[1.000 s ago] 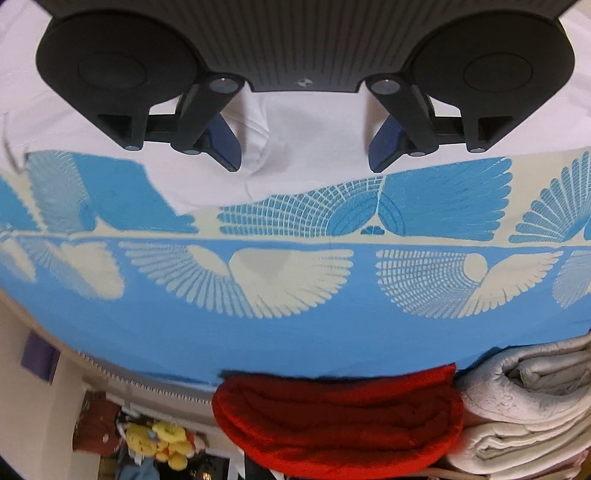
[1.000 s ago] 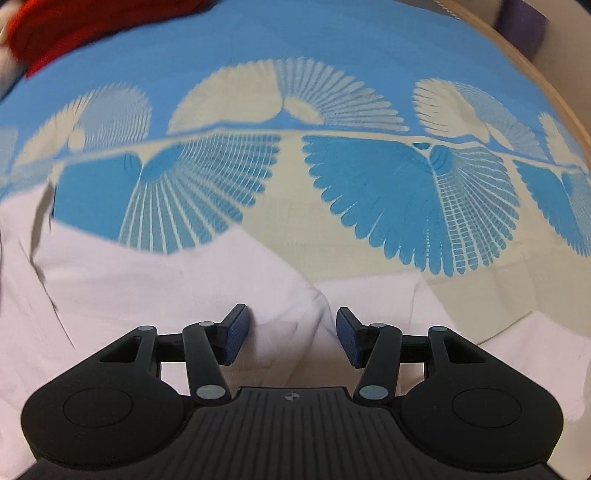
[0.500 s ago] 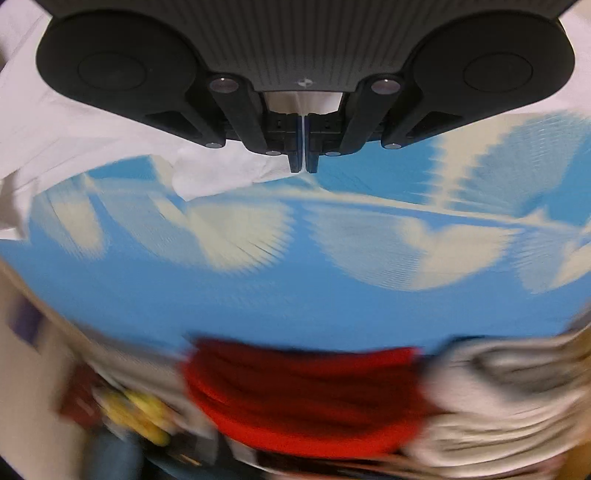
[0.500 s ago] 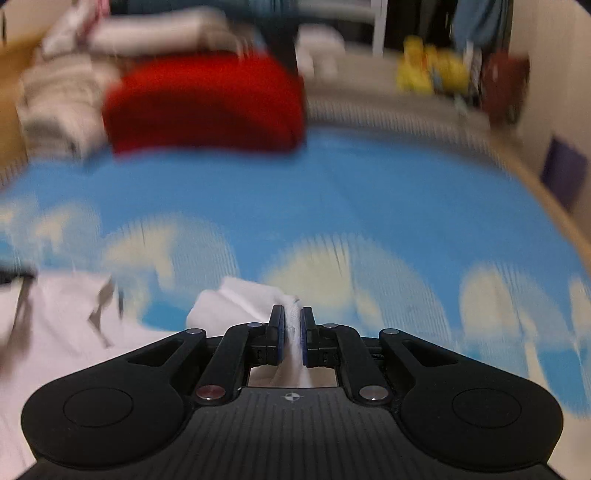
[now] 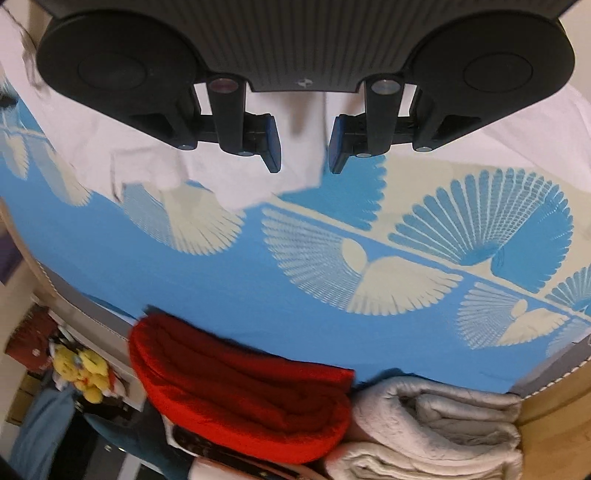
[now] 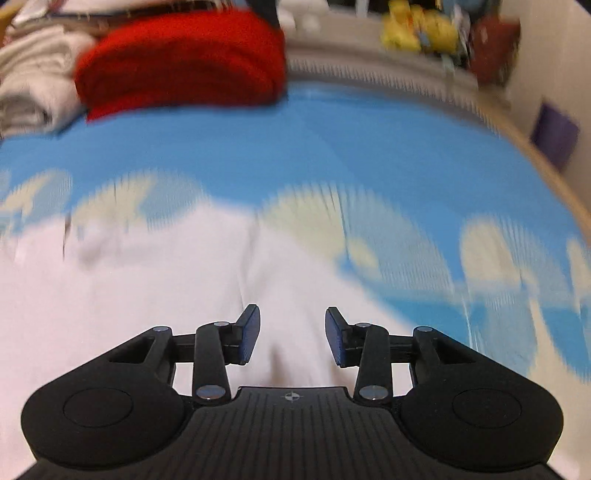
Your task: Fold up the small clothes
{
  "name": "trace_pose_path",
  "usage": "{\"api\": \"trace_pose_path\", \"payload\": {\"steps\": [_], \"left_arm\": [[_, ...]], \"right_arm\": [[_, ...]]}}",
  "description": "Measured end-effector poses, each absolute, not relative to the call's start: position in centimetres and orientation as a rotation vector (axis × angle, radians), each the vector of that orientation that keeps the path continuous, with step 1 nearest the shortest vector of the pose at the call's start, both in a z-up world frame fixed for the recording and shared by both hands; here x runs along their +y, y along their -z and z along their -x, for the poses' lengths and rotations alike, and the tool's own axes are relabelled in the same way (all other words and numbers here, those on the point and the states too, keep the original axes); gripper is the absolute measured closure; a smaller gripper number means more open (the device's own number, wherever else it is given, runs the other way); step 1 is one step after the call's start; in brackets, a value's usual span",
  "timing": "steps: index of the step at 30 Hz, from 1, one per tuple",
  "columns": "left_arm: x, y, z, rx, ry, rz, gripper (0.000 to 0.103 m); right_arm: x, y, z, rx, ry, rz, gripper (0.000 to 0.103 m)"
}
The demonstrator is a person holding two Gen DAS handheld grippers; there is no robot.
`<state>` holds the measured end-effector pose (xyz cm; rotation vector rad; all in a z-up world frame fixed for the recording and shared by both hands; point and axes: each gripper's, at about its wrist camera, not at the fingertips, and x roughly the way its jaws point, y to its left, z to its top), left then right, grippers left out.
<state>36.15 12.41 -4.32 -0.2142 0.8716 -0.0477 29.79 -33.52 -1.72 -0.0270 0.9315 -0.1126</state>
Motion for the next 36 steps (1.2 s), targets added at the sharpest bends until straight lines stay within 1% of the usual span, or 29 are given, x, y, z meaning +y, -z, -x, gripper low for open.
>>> {"api": "trace_pose_path", "payload": {"steps": [4, 7, 8, 10, 11, 12, 13, 15, 17, 19, 21, 22, 23, 24, 26, 29, 31, 32, 33, 35, 36], "left_arm": [[11.5, 2.3, -32.5, 0.906, 0.09, 0.216, 0.073], [10.6, 0.3, -28.9, 0.959, 0.079, 0.176, 0.073], [10.4, -0.3, -27.3, 0.972, 0.08, 0.163, 0.071], [10.0, -1.2, -23.2, 0.988, 0.084, 0.162, 0.067], [9.9, -1.2, -21.1, 0.996, 0.088, 0.173, 0.062], [9.8, -0.9, -18.7, 1.008, 0.1, 0.186, 0.057], [9.8, -0.4, -16.6, 1.019, 0.105, 0.195, 0.055], [9.7, 1.2, -12.8, 1.042, 0.089, 0.204, 0.048], [9.5, 3.7, -9.3, 1.079, 0.068, 0.212, 0.045], [9.2, 6.3, -6.6, 1.134, 0.058, 0.209, 0.045], [8.5, 7.8, -5.4, 1.176, 0.054, 0.153, 0.044], [8.0, 8.0, -5.1, 1.17, 0.068, 0.108, 0.041], [7.7, 8.2, -4.9, 1.161, 0.083, 0.071, 0.033], [7.6, 8.4, -4.8, 1.158, 0.096, 0.047, 0.028], [7.8, 9.1, -4.8, 1.18, 0.104, 0.051, 0.028], [8.4, 10.0, -4.8, 1.227, 0.104, 0.114, 0.031], [8.3, 10.3, -4.8, 1.233, 0.111, 0.113, 0.039], [8.1, 10.5, -4.9, 1.236, 0.114, 0.102, 0.049], [7.9, 10.7, -4.9, 1.243, 0.119, 0.089, 0.066], [7.5, 11.0, -4.9, 1.247, 0.121, 0.052, 0.084], [7.4, 11.0, -4.9, 1.241, 0.124, 0.036, 0.093]], "right_arm": [[-34.9, 2.0, -23.6, 1.049, 0.12, -0.053, 0.062], [-34.9, 0.6, -20.3, 1.076, 0.098, -0.063, 0.061], [-34.5, 0.0, -19.2, 1.079, 0.093, -0.065, 0.06], [-34.2, -0.5, -17.0, 1.073, 0.077, -0.07, 0.055], [-34.0, -0.7, -15.8, 1.071, 0.069, -0.072, 0.053], [-33.9, -0.6, -14.8, 1.074, 0.061, -0.071, 0.05], [-33.8, -0.4, -13.6, 1.079, 0.052, -0.067, 0.049], [-33.7, 0.7, -11.4, 1.082, 0.05, -0.048, 0.049], [-33.4, 2.3, -9.9, 1.119, 0.058, 0.011, 0.049], [-32.9, 3.4, -8.8, 1.142, 0.068, 0.077, 0.049], [-32.7, 4.5, -8.1, 1.156, 0.069, 0.113, 0.048], [-32.9, 5.0, -7.8, 1.169, 0.074, 0.111, 0.046], [-33.2, 5.7, -7.7, 1.186, 0.09, 0.104, 0.046], [-33.4, 6.1, -7.5, 1.199, 0.11, 0.098, 0.045], [-34.0, 6.8, -7.0, 1.22, 0.157, 0.07, 0.045], [-34.8, 7.4, -6.1, 1.23, 0.204, 0.037, 0.043], [-35.0, 7.6, -5.7, 1.231, 0.229, 0.034, 0.04], [-35.1, 7.6, -5.5, 1.231, 0.24, 0.029, 0.04], [-35.2, 7.7, -5.3, 1.231, 0.241, 0.022, 0.039], [-35.1, 7.9, -4.8, 1.227, 0.242, 0.012, 0.042], [-35.1, 8.0, -4.6, 1.225, 0.235, 0.008, 0.047]]}}
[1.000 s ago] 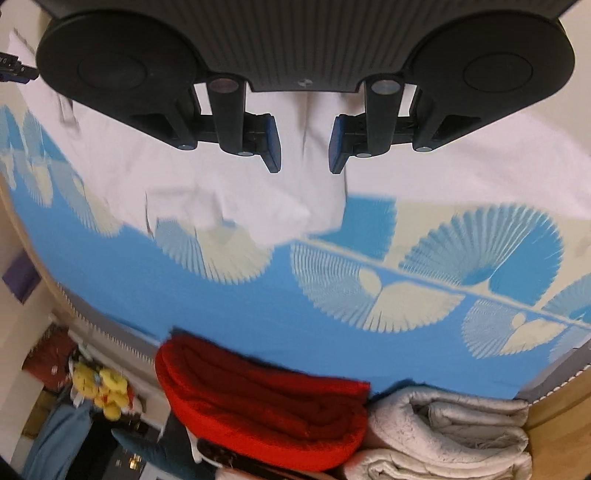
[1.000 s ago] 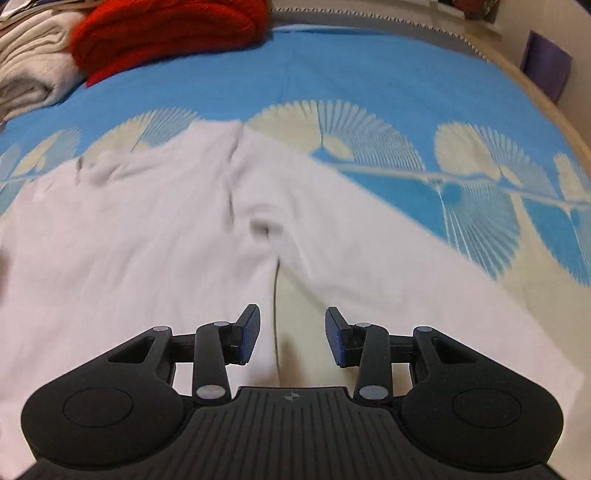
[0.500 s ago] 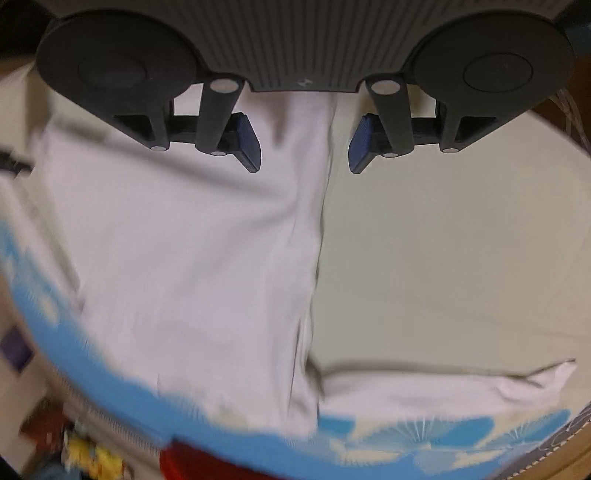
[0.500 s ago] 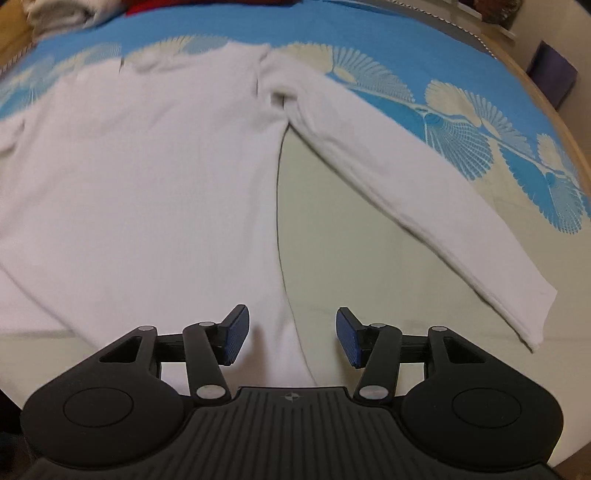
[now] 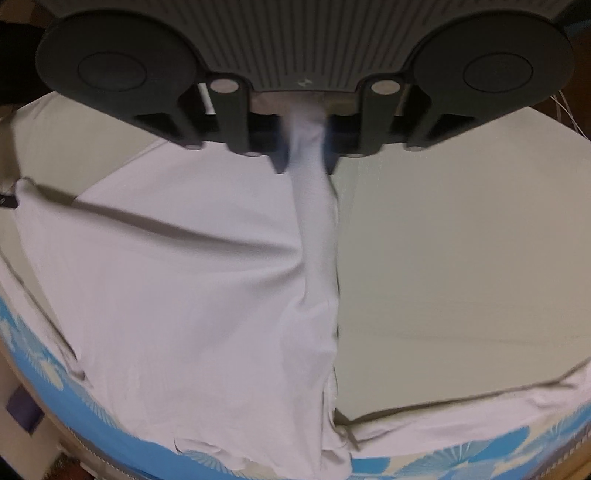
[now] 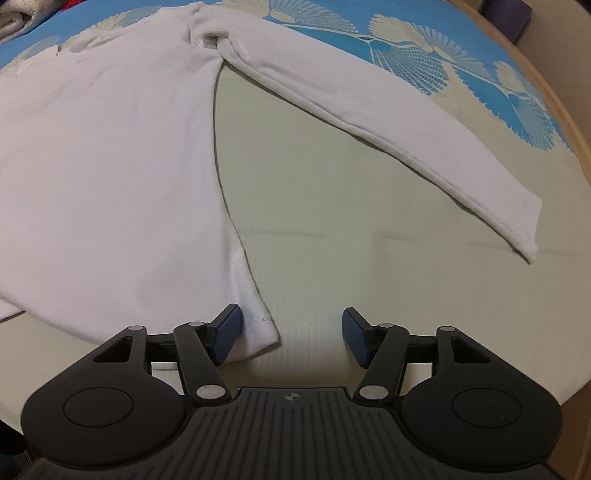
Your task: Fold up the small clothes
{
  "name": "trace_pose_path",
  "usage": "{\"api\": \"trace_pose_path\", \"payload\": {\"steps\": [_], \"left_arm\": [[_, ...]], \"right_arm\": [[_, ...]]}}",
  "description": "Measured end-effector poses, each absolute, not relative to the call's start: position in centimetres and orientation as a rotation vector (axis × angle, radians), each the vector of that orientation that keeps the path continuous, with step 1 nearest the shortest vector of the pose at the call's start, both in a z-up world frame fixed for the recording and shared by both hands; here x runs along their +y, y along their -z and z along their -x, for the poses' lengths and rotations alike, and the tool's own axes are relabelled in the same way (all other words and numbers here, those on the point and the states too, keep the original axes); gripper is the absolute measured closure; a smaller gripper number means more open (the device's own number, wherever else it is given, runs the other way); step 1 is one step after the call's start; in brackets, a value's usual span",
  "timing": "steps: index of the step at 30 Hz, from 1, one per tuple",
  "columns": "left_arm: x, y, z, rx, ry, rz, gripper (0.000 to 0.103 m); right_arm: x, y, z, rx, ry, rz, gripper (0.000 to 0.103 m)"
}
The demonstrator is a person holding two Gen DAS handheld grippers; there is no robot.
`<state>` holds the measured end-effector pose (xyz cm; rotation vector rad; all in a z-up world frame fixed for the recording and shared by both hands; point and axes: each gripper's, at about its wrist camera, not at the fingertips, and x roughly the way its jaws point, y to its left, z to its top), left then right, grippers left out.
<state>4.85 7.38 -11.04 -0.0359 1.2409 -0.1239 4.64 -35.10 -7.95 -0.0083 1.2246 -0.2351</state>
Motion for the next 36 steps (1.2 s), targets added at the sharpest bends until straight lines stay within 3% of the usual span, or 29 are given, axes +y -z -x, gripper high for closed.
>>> {"api": "trace_pose_path", "payload": {"steps": [3, 10, 14, 22, 25, 27, 31, 35, 36], "left_arm": [[7.8, 10.5, -4.8, 1.229, 0.141, 0.049, 0.098], [10.8, 7.2, -4.3, 1.105, 0.035, -0.009, 0.098], [11.5, 9.4, -4.4, 1.267, 0.104, 0.03, 0.098], [10.1, 10.5, -4.3, 1.337, 0.123, -0.092, 0.098], [9.4, 9.6, -4.2, 1.267, 0.096, -0.119, 0.091], [9.2, 7.9, -4.1, 1.17, 0.096, -0.117, 0.081], [8.3, 6.0, -4.2, 1.055, 0.176, -0.05, 0.078], [7.2, 7.4, -4.7, 1.15, 0.282, 0.011, 0.077], [6.7, 8.6, -4.8, 1.225, 0.289, -0.025, 0.068]], "right_arm": [[-34.9, 7.7, -4.4, 1.215, 0.162, -0.03, 0.097], [-36.3, 2.9, -3.6, 1.048, 0.198, -0.194, 0.098], [-37.6, 4.6, -3.2, 1.183, 0.256, -0.245, 0.098], [-37.6, 7.0, -2.7, 1.355, 0.231, -0.218, 0.098], [-37.4, 6.2, -2.8, 1.302, 0.223, -0.233, 0.096], [-37.2, 5.1, -2.7, 1.232, 0.219, -0.237, 0.096], [-36.8, 5.3, -2.5, 1.209, 0.165, -0.253, 0.094], [-35.5, 7.4, -2.7, 1.334, 0.121, -0.154, 0.098], [-35.7, 7.2, -2.8, 1.332, 0.119, -0.159, 0.098]]}}
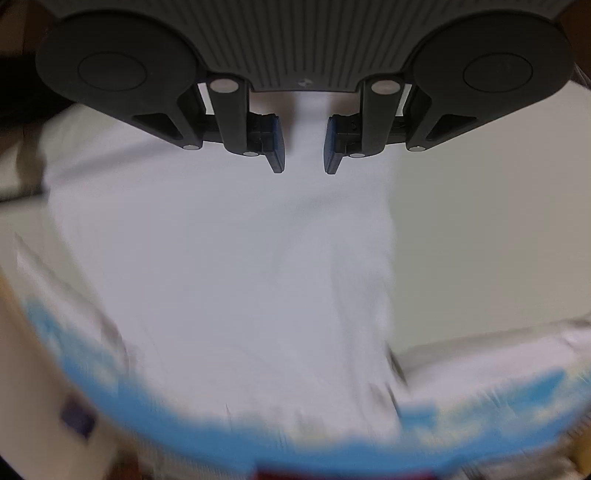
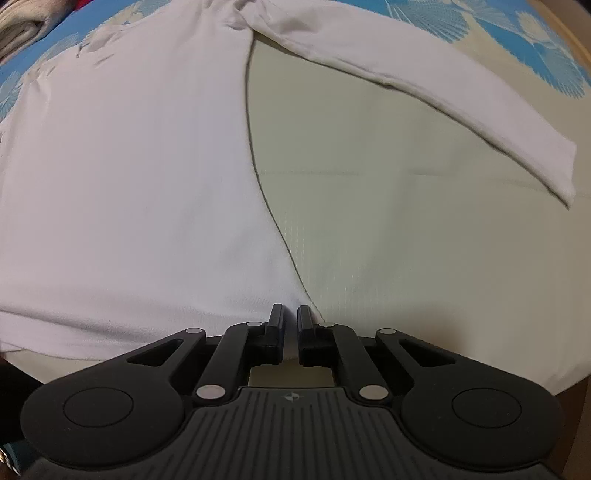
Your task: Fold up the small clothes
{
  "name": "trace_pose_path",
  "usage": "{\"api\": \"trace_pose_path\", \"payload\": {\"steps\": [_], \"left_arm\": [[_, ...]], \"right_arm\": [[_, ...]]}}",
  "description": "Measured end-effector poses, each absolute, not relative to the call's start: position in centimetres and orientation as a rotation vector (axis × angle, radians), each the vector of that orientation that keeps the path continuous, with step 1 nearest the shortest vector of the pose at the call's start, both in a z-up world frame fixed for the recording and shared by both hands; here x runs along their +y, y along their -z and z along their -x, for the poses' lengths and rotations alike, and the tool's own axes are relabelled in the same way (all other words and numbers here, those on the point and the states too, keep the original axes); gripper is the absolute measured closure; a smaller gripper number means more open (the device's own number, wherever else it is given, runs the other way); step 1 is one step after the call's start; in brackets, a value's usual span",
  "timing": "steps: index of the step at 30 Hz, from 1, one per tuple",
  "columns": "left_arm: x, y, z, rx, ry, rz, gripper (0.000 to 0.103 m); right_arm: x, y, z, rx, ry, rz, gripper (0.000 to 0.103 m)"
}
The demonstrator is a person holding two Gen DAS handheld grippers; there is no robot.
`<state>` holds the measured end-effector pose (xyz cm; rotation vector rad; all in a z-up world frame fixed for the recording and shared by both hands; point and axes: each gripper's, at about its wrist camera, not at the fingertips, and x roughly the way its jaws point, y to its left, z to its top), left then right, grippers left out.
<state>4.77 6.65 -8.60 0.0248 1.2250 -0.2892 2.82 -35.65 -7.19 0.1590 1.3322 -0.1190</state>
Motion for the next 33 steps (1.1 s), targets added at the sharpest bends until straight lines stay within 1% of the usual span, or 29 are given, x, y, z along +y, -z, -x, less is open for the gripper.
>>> {"api": "trace_pose_path", "payload": {"steps": [1, 2, 3, 5, 6, 7, 11, 13, 14, 18, 19, 20, 21, 22, 27, 31, 33], "left_arm": [[6.0, 10.7, -5.1, 1.326, 0.274, -0.106, 0.067], [5.4, 10.8, -4.6, 1.287, 0.29, -0.171, 0.064], [4.5, 10.6, -4.7, 1.284, 0.291, -0.221, 0.064], [4.2, 10.7, -4.8, 1.287, 0.286, -0.229, 0.063], [4.2, 10.7, -5.0, 1.286, 0.287, -0.228, 0.063], [3.9, 10.7, -5.0, 1.288, 0.287, -0.235, 0.062], [3.4, 11.0, -5.3, 1.276, 0.293, -0.26, 0.062], [3.1, 10.8, -5.2, 1.269, 0.295, -0.268, 0.062], [3.0, 10.8, -5.3, 1.267, 0.293, -0.268, 0.062], [3.3, 10.5, -3.9, 1.26, 0.293, -0.262, 0.061], [3.5, 10.5, -3.9, 1.258, 0.294, -0.259, 0.061], [3.6, 10.5, -4.0, 1.256, 0.298, -0.26, 0.061], [3.8, 10.5, -3.9, 1.252, 0.303, -0.266, 0.061], [3.7, 10.5, -3.8, 1.247, 0.307, -0.275, 0.061], [3.3, 10.3, -3.4, 1.243, 0.304, -0.29, 0.061], [2.9, 10.2, -3.1, 1.243, 0.286, -0.304, 0.061], [2.7, 10.3, -3.1, 1.246, 0.281, -0.31, 0.061]], "right_arm": [[-36.2, 6.7, -2.9, 1.314, 0.129, -0.196, 0.098], [-37.1, 6.2, -3.0, 1.283, 0.156, -0.24, 0.097], [-38.4, 5.4, -3.1, 1.228, 0.207, -0.289, 0.094], [-41.9, 4.0, -3.3, 1.113, 0.346, -0.386, 0.082], [-43.8, 3.6, -3.4, 1.068, 0.428, -0.435, 0.066], [-45.9, 3.4, -3.4, 1.025, 0.522, -0.49, 0.055], [-53.1, 4.9, -2.2, 0.918, 0.723, -0.81, 0.054], [-55.6, 6.2, -2.3, 0.879, 0.743, -0.944, 0.054], [-56.5, 6.9, -2.6, 0.87, 0.757, -0.968, 0.054], [-58.8, 7.9, -4.2, 0.801, 0.822, -0.975, 0.054], [-59.1, 7.7, -4.7, 0.782, 0.833, -0.962, 0.056], [-59.5, 7.7, -5.4, 0.768, 0.842, -0.938, 0.06], [-60.5, 7.9, -6.4, 0.761, 0.85, -0.911, 0.081], [-61.1, 8.1, -7.1, 0.757, 0.871, -0.871, 0.097], [-65.5, 8.4, -10.3, 0.635, 0.902, -0.771, 0.099], [-69.2, 7.1, -12.3, 0.487, 0.808, -0.723, 0.099], [-70.9, 6.7, -13.1, 0.462, 0.829, -0.673, 0.099]]}}
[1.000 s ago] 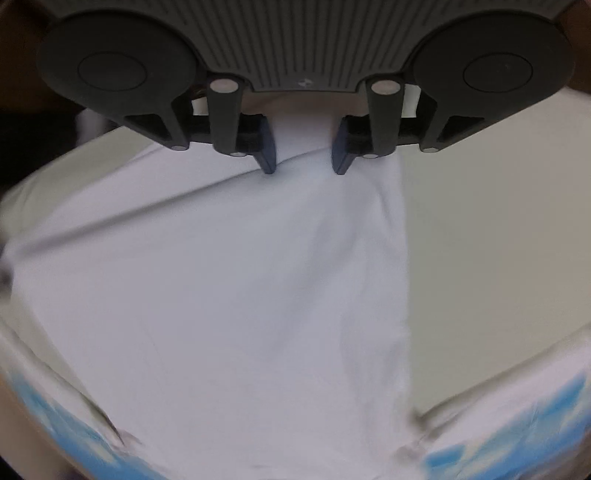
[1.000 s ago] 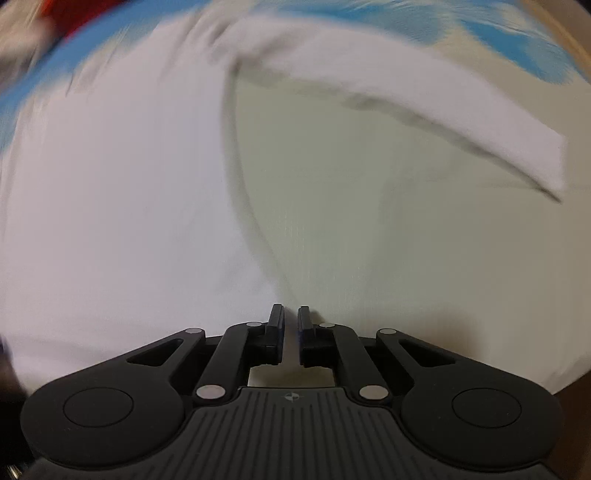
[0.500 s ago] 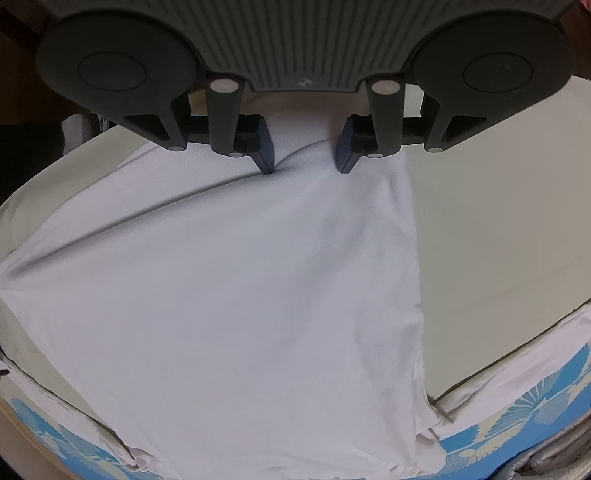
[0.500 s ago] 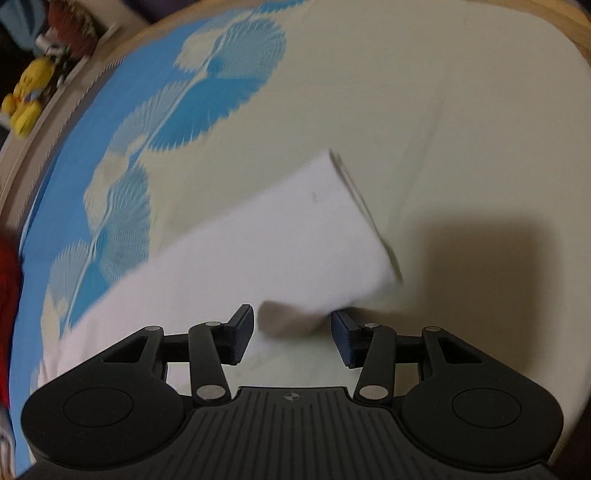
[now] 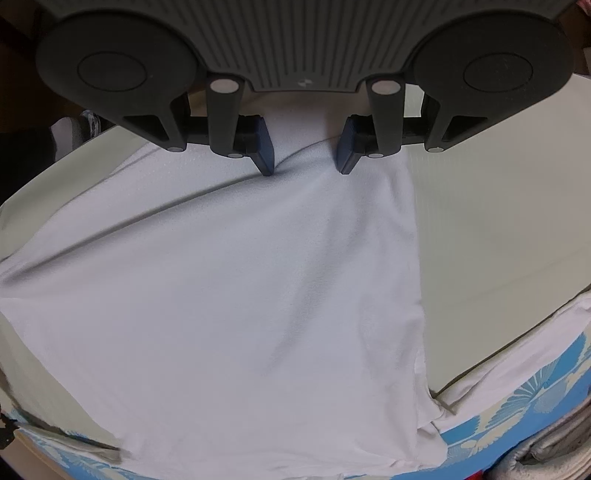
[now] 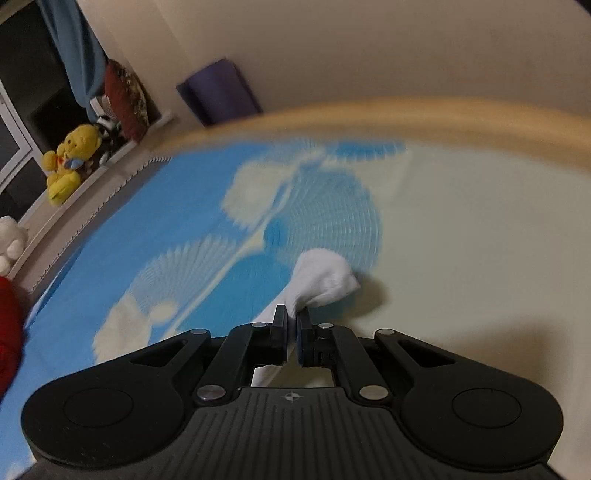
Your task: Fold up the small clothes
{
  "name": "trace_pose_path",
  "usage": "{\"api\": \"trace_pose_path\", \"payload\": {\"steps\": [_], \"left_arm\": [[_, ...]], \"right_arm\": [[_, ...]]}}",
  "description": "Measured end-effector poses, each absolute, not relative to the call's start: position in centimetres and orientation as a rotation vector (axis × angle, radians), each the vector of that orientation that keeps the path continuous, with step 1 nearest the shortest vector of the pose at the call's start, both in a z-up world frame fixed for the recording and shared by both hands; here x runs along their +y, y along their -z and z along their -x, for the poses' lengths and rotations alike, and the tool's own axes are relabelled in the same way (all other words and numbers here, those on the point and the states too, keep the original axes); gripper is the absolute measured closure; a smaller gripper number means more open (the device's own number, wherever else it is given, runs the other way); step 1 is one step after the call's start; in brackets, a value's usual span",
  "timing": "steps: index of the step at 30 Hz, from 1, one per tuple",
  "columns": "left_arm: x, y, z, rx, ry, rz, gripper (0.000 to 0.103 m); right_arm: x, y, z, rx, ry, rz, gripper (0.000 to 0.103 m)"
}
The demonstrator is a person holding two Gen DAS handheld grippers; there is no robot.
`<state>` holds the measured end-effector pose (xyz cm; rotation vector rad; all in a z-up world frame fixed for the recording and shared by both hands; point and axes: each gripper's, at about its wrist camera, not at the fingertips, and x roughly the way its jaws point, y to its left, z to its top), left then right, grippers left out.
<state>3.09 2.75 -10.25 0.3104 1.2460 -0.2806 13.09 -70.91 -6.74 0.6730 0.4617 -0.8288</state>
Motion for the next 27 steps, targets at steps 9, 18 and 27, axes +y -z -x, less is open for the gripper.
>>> {"api": "trace_pose_path", "payload": {"steps": [9, 18, 27], "left_arm": [[2.6, 10.1, -3.3, 1.218, 0.307, -0.306, 0.061], [4.4, 7.7, -3.0, 1.181, 0.38, -0.108, 0.054], [0.2, 6.4, 0.4, 1.089, 0.665, -0.133, 0.058]], "right_arm": [[-72.9, 7.5, -11.3, 0.578, 1.11, -0.682, 0.073], [-61.5, -1.6, -9.6, 0.565, 0.797, -0.676, 0.061], [-41.7, -2.6, -4.8, 0.895, 0.156, -0.433, 0.061]]}}
